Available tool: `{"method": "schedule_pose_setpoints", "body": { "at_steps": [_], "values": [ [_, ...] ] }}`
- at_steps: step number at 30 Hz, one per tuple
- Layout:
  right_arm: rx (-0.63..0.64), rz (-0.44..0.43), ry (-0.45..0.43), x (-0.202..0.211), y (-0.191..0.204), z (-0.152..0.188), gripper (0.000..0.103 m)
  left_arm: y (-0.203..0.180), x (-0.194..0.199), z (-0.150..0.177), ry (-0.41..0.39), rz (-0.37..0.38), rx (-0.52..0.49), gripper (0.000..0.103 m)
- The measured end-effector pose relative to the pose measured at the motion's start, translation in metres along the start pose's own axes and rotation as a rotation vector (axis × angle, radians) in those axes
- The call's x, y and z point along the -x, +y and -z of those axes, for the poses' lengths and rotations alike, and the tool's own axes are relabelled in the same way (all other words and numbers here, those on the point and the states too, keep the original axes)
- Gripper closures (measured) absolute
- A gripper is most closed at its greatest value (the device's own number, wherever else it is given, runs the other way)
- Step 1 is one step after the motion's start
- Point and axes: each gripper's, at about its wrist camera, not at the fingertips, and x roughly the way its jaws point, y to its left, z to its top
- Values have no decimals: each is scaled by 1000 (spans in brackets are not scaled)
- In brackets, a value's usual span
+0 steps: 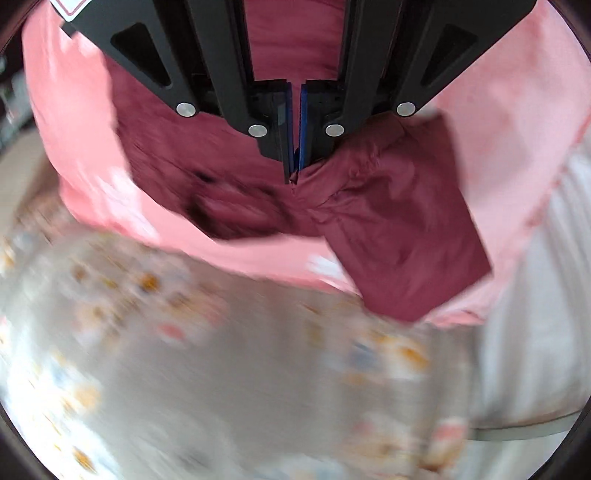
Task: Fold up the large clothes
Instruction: 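Grasp the other sleeve with the left tool and fold it across the jacket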
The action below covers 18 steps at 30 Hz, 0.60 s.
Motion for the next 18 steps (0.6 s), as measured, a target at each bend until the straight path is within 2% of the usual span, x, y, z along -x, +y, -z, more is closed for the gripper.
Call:
{"method": "schedule_pose_setpoints", "body": {
  "at_steps": [1,2,3,4,5,9,13,14,18],
  "values": [
    [-14,3,1,2,-8,0,37,-16,-8,8,27,30,-9,93],
    [-22,5,0,4,-13,2,37,-35,-22,20,74,70,-15,77],
    [-29,7,-1,6,-19,2,37,-46,-32,33,113,103,-9,49],
    [-37,11,-3,8,-25,3,37,-51,-38,42,138,120,3,37],
    [-40,13,-5,9,-29,3,36,-55,-48,59,170,143,35,31],
    [-37,15,-27,15,-39,0,31,-38,-58,100,258,208,135,31],
    [5,-36,-57,15,-27,-15,28,11,-45,128,276,211,251,31],
    [18,-50,-58,13,-21,-19,28,27,-40,133,276,198,274,31],
    [36,-149,-15,-6,4,-37,27,75,-27,145,271,54,293,31]
  ]
}}
